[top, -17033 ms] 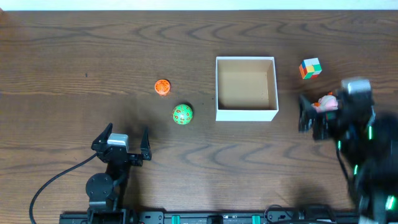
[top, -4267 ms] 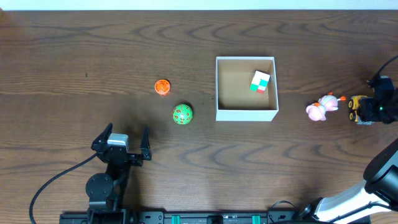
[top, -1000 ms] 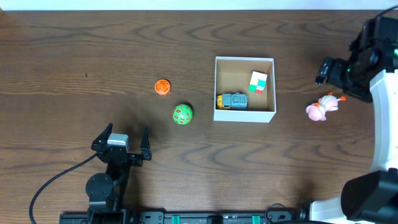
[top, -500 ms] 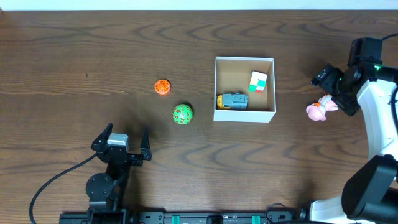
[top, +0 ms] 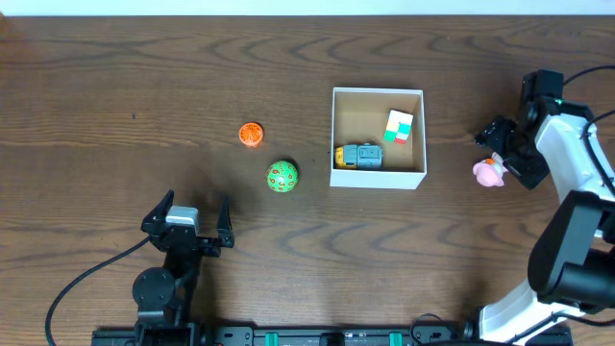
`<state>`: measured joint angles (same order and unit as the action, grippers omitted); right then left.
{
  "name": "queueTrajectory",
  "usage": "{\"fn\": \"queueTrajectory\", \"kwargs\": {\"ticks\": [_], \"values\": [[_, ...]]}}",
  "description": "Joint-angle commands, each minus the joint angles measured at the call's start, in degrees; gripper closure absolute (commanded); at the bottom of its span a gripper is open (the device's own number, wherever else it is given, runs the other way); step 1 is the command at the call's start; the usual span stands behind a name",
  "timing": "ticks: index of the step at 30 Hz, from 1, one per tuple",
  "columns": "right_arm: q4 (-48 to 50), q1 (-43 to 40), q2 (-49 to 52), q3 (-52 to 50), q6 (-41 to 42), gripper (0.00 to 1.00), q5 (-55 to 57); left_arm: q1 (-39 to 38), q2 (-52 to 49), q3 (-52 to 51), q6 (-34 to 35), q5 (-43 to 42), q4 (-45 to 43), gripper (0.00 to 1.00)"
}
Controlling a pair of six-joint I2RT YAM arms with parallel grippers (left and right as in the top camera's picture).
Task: Pack container
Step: 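Move the right gripper back over the white-pink duck toy, then lower the right gripper and grasp the duck toy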
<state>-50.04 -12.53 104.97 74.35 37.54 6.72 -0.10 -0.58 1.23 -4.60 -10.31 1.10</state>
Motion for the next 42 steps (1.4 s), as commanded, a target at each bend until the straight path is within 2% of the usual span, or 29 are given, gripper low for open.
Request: {"fn": "queueTrajectory", "kwargs": {"ticks": [1, 19, 24, 28, 33, 37, 40, 42], "values": [[0.63, -0.31, 0.76, -0.33, 1.9, 0.01, -0.17, 0.2, 0.33, -1.01, -0.74, -0.63, 1.92, 0.02], [6.38, -0.79, 0.83, -5.86, 2.69, 0.03, -0.94, 0.2, 0.33, -1.01, -0.74, -0.63, 1.92, 0.02], [7.02, -0.85, 0.83, -6.38, 2.71, 0.22, -0.94, 0.2, 0.33, -1.01, -0.74, -0.63, 1.92, 0.02], [7.04, -0.92, 0.83, -6.38, 2.71, 0.32, -0.96, 0.2, 0.33, -1.01, -0.74, -0.63, 1.92, 0.02], [6.99, -0.96, 0.83, -6.45, 2.71, 0.62, -0.96, 0.2, 0.33, -1.01, -0.74, -0.63, 1.92, 0.02], [7.15, -0.92, 0.83, -6.45, 2.69, 0.76, -0.92, 0.2, 0.33, -1.01, -0.74, -0.63, 1.92, 0.02], [7.45, -0.96, 0.79, -6.38, 2.58, 0.78, -0.9, 0.2, 0.33, -1.01, -0.74, -0.63, 1.92, 0.02], [7.06, -0.96, 0.63, -5.64, 2.45, 0.74, -1.09, 0.2, 0.33, -1.01, -0.74, -0.63, 1.92, 0.02]]}}
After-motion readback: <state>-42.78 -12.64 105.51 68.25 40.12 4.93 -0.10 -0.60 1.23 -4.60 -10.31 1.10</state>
